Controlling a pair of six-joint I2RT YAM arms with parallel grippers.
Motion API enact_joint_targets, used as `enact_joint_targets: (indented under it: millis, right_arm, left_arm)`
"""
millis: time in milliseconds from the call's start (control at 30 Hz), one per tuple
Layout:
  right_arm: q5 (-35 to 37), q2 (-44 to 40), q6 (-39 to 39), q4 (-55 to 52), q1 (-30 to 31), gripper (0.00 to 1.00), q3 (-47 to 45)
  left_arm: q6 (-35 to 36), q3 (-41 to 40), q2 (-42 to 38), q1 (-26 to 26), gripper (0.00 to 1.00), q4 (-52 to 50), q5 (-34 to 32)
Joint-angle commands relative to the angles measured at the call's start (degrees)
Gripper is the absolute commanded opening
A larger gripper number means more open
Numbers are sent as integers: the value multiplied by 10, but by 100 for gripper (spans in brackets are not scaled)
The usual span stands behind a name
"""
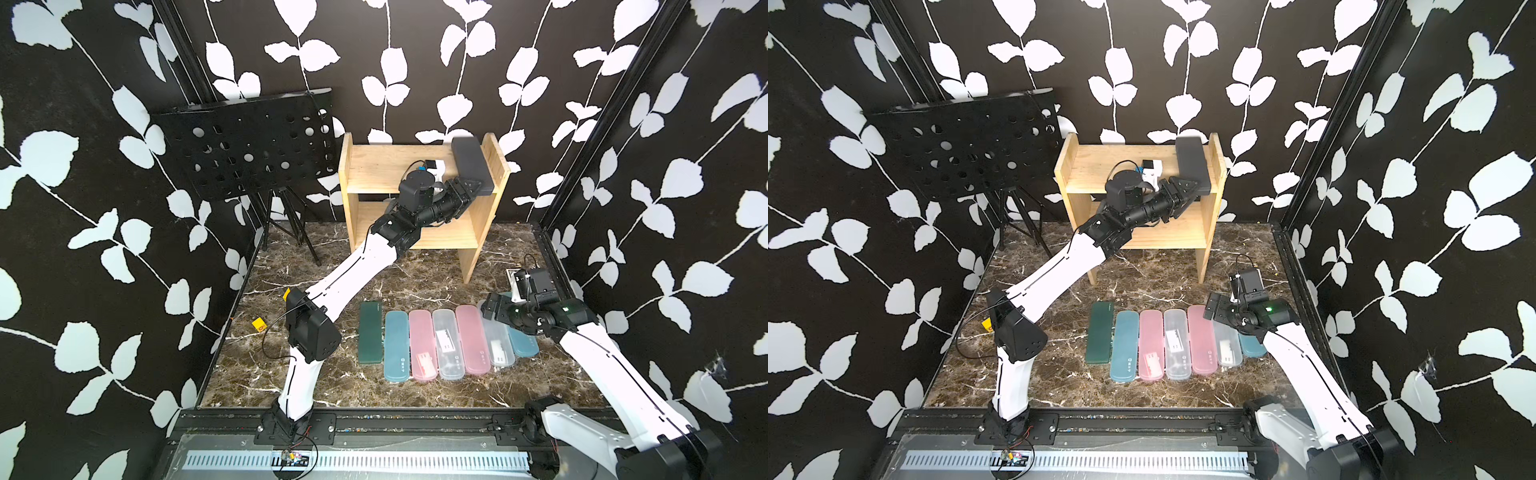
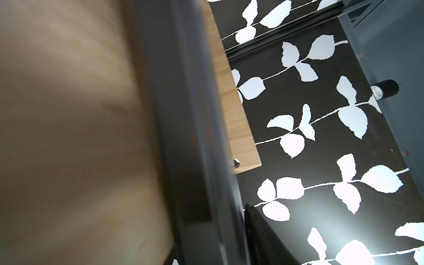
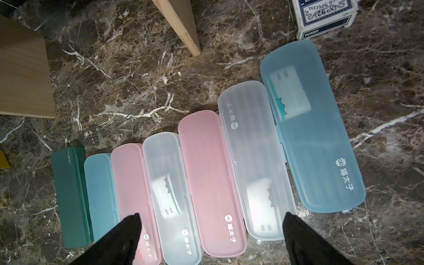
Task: Remove the pencil cases from the shelf
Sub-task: Pick up the pencil case from the shelf.
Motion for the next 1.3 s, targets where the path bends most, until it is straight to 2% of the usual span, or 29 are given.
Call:
enact_joint_targets:
  millis: [0,67,267,467,533,600,700,900,1067,1267]
  right_arm:
    - [-3,-6,-2,8,-3,99,-17]
    - [-6,-6,-1,8,-4,99,-17]
    - [-6,-5,-2,7,-3,99,-13]
    - [-7,-8,-3,3,-4,99,-7]
    - [-7,-12,-5,-1,-3,99,-3]
    - [-7,-20,-8,-5,-3,99,2]
    - [-1,-47,-11,-11,-3,99,20]
    - [11,-89,-3,-16,22,99,116]
    - [26,-36,0,9,109,99,250]
    - [51,65,6,94,239,99,357]
  left_arm:
    - [11,-11,-31,-2,46,29,-4]
    - [11,-14,-34,-2,38,32,-4]
    - [15,-26,-45,-3,29,38,-9]
    - [23,-60,-68,-2,11,50,-15]
    - [34,-76,-79,-2,2,52,-14]
    - [54,-99,-97,-2,0,51,-14]
    - [106,-164,-142,-2,0,55,-18]
    - [248,-397,-299,-2,0,123,-48]
    - [363,-557,-436,-2,0,134,-50]
    - [442,-706,-604,-4,0,116,-103]
